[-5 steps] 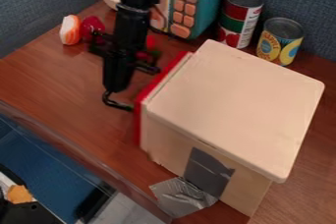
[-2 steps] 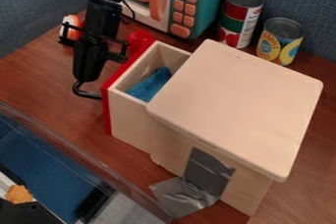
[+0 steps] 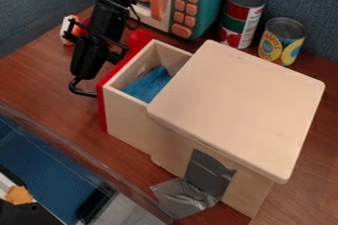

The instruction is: Open the drawer

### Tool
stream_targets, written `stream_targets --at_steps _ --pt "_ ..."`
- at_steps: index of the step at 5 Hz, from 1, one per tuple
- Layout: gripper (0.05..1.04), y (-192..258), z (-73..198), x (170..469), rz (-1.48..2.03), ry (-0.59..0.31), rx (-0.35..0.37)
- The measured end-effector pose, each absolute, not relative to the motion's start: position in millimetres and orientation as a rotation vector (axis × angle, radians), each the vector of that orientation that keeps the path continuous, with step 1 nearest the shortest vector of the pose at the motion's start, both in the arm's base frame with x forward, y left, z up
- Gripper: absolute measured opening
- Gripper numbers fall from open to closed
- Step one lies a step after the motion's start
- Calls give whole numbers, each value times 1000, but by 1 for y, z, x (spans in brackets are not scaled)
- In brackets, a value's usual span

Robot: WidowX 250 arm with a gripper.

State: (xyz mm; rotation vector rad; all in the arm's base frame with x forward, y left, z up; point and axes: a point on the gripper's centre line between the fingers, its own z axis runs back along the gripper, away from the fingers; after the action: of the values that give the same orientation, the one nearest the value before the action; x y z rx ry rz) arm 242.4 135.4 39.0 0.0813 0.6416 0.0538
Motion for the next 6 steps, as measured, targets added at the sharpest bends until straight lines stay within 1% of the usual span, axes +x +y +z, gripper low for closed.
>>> stream_targets --at_steps 2,3,4,5,6 --pt "101 137 40 244 3 652 108" --pt "139 138 41 244 -2 652 111" --pt "348 140 44 240 -71 682 98" --pt "653 153 70 235 -71 616 84" --pt "941 168 109 222 -68 519 90"
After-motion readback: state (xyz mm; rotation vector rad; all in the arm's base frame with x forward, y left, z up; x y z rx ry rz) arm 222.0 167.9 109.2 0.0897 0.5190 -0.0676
